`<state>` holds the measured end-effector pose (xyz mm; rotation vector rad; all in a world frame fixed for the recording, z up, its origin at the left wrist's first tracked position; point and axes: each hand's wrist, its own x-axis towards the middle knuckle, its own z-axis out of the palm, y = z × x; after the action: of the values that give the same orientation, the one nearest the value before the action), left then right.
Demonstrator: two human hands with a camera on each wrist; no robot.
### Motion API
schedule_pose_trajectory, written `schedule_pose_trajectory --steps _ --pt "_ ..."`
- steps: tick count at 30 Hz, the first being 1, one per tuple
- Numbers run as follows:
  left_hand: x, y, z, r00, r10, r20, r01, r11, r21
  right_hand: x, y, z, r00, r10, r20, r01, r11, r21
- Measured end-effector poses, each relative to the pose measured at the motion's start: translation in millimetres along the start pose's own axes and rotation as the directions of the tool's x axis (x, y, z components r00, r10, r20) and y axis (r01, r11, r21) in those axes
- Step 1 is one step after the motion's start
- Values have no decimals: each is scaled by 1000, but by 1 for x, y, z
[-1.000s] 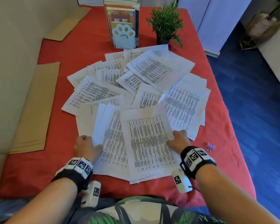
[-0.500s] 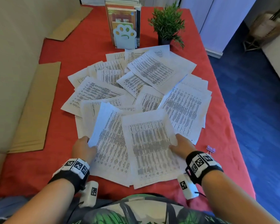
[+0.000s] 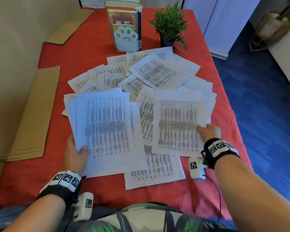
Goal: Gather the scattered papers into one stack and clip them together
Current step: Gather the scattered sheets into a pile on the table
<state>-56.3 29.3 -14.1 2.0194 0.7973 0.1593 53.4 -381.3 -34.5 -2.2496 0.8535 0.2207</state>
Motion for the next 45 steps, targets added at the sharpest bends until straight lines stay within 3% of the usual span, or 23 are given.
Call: schedule_pose_trajectory --steps 2,4,9,13,19,21,24,28,30,35,39,42,45 --pt "1 4 0 999 -32 -4 32 999 -23 3 -4 -1 995 102 -21 -103 992 -78" --pt "7 2 1 997 -83 -6 82 994 -67 1 -7 2 993 121 -10 -122 981 -148" --pt "19 1 15 975 -187 121 194 979 -55 1 -11 12 1000 -19 17 22 987 -159" --pt "16 11 29 979 -116 170 99 989 106 -12 -12 18 989 -135 53 140 986 -95" --pt "23 5 30 993 -110 -45 114 989 93 -42 5 25 943 -269 193 280 959 -32" --pt "28 2 25 993 -103 -62 109 987 117 -47 8 22 933 -263 247 264 964 32" --pt "26 -1 20 988 -152 40 146 981 128 -49 5 24 932 -232 279 228 973 44" --pt "14 2 24 982 -80 171 54 988 148 -47 -8 39 892 -275 359 312 949 -47" --pt "13 2 26 978 -74 193 46 989 143 -49 -19 47 901 -288 323 327 943 -70" --pt "15 4 27 962 -126 243 108 990 87 -51 -39 64 964 -233 131 251 956 -149" --pt "18 -1 27 960 -78 268 35 986 163 -59 -55 65 958 -223 178 222 975 24" --pt "22 -5 25 960 -125 250 87 984 157 -59 -53 68 962 -189 197 144 964 224" --pt "22 -9 23 954 -123 274 98 990 102 -62 -50 65 943 -169 288 112 972 206"
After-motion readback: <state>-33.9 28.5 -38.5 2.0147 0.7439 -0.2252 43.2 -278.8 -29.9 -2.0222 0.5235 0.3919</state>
